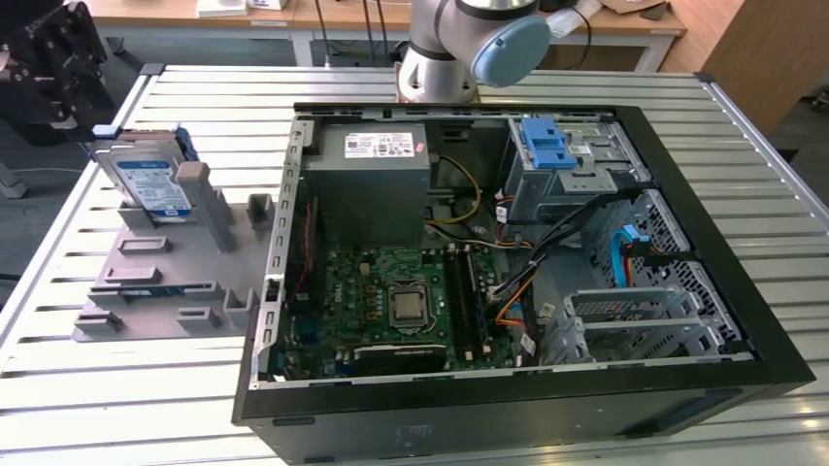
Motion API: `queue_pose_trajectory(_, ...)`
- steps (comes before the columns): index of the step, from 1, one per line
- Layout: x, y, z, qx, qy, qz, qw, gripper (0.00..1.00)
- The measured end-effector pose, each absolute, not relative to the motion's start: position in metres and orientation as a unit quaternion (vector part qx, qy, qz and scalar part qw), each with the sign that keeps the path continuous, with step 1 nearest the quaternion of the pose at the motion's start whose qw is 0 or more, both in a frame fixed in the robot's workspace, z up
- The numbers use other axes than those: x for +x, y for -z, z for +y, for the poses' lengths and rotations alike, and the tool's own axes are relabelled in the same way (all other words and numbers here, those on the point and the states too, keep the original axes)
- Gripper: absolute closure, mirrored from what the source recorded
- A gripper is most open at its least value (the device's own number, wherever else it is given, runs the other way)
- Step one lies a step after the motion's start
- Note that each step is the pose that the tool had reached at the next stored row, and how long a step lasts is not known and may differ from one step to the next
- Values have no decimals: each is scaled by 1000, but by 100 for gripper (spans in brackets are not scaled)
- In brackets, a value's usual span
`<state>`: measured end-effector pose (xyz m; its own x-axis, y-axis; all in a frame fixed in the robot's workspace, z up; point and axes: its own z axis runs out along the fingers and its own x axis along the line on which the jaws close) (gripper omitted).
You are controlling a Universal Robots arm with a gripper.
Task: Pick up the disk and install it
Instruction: 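Pick up the disk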
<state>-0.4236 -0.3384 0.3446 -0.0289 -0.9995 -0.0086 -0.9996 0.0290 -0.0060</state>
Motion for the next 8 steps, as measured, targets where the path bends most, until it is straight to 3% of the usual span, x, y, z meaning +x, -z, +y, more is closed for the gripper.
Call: queue_pose_trajectory(8,-424,-338,-334,-696,0,718,5,41)
